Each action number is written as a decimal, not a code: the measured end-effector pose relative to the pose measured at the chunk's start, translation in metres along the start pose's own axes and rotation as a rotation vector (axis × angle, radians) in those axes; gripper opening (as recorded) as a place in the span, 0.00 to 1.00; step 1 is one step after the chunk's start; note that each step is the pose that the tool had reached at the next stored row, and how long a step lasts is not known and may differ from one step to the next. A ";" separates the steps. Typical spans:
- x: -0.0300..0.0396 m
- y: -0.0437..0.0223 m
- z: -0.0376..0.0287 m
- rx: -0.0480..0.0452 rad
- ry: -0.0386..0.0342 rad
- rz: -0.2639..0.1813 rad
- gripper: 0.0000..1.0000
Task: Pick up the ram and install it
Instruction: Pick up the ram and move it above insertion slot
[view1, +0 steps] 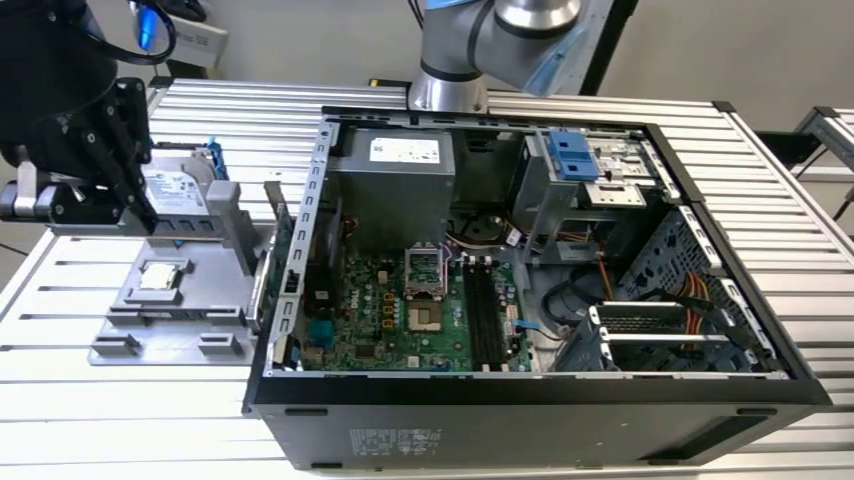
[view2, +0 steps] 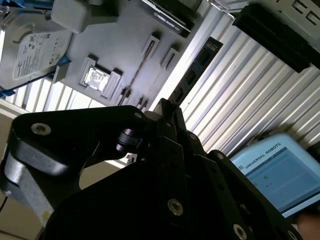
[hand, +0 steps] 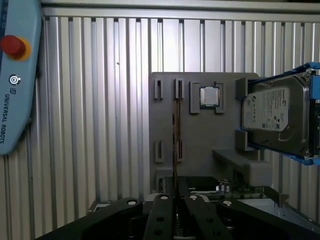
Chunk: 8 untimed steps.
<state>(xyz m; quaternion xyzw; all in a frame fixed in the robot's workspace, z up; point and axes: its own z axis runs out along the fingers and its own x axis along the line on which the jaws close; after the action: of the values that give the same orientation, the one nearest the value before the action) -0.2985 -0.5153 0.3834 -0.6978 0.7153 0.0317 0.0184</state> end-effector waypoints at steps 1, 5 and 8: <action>-0.0001 -0.0019 0.0000 -0.0001 0.0000 0.000 0.00; -0.0003 -0.0101 -0.0001 -0.0004 -0.0001 0.000 0.00; -0.0004 -0.0162 -0.0003 -0.0007 0.0001 0.000 0.00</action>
<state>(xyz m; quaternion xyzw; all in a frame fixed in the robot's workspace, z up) -0.2823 -0.5153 0.3835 -0.6978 0.7154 0.0319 0.0181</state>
